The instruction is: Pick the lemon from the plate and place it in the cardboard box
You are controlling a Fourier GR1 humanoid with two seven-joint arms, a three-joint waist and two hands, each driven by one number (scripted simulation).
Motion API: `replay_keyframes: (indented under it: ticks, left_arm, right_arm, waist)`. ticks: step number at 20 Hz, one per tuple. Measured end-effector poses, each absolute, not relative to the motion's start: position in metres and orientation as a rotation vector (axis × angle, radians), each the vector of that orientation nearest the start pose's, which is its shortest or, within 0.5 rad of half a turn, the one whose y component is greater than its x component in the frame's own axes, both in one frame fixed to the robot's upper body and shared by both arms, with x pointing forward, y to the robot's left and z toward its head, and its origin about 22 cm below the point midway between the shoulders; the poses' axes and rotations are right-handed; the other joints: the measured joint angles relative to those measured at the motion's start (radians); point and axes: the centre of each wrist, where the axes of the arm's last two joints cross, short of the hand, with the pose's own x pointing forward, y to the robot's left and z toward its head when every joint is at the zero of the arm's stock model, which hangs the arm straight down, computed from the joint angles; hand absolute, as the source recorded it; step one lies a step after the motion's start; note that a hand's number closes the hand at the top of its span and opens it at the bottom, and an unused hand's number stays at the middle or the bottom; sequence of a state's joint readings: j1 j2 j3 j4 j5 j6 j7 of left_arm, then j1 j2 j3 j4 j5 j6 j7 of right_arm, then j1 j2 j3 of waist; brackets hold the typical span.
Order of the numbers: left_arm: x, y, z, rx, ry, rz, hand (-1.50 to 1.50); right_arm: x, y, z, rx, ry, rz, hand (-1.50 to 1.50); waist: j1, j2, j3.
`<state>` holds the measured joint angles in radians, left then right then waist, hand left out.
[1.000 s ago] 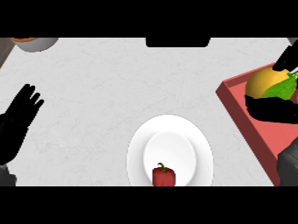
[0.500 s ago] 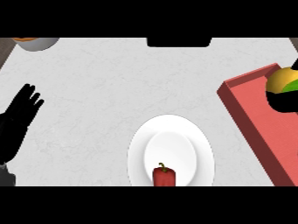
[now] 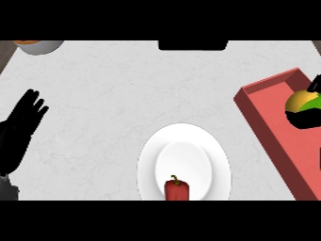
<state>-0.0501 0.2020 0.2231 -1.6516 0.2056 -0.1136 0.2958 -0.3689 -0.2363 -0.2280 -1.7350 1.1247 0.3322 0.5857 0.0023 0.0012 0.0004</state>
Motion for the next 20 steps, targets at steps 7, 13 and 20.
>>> replay_keyframes:
  ticks: [7, 13, 20]
  left_arm:
    - [0.242, 0.319, 0.052, 0.053, -1.448, 0.050, 0.00]
    - [0.240, 0.321, 0.054, 0.056, -1.447, 0.053, 0.00]
    - [0.240, 0.319, 0.053, 0.060, -1.440, 0.057, 0.00]
  right_arm:
    - [0.289, -0.306, 0.117, -1.174, -0.991, 0.536, -1.50]
    - [0.279, -0.307, 0.113, -1.143, -1.200, 0.341, -1.50]
    - [0.257, -0.331, 0.126, -1.080, -1.402, -0.053, -1.50]
  waist:
    - [-0.001, -0.001, 0.000]
    - [-0.004, -0.002, 0.001]
    - [-0.012, -0.004, 0.000]
